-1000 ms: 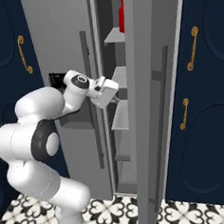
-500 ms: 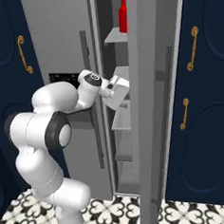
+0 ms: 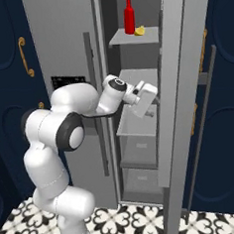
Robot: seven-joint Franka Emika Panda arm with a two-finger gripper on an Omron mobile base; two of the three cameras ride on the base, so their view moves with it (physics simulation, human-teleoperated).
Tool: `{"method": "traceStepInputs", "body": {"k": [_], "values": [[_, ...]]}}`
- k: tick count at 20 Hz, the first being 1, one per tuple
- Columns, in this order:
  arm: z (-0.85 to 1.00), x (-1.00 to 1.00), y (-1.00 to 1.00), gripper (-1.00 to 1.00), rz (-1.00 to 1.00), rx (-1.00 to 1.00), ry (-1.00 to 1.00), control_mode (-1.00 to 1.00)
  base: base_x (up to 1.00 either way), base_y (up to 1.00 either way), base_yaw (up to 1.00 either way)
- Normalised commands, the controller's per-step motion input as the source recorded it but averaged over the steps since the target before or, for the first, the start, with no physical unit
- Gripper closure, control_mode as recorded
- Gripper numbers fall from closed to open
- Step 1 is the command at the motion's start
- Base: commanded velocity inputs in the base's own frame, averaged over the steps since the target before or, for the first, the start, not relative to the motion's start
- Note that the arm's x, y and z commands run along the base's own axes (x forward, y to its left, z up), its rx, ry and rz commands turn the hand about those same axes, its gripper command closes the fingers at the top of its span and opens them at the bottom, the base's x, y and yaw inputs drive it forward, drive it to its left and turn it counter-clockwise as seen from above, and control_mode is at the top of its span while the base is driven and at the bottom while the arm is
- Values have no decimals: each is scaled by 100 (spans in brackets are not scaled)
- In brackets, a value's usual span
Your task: Grab a lemon wedge from the fridge and one ice cube from the ice bowl, and put them in the glass of lemonade.
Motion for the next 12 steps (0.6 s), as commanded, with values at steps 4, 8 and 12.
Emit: {"method": "traceStepInputs", "body": {"k": [4,8,12], "values": [[25,-8,-15,-100,0,0,0,-100,0,0,0],[49,-11,53,-100,2,0,0,-100,0,0,0],[40,-10,87,-100,1,0,-8,-100,0,0,0]]}}
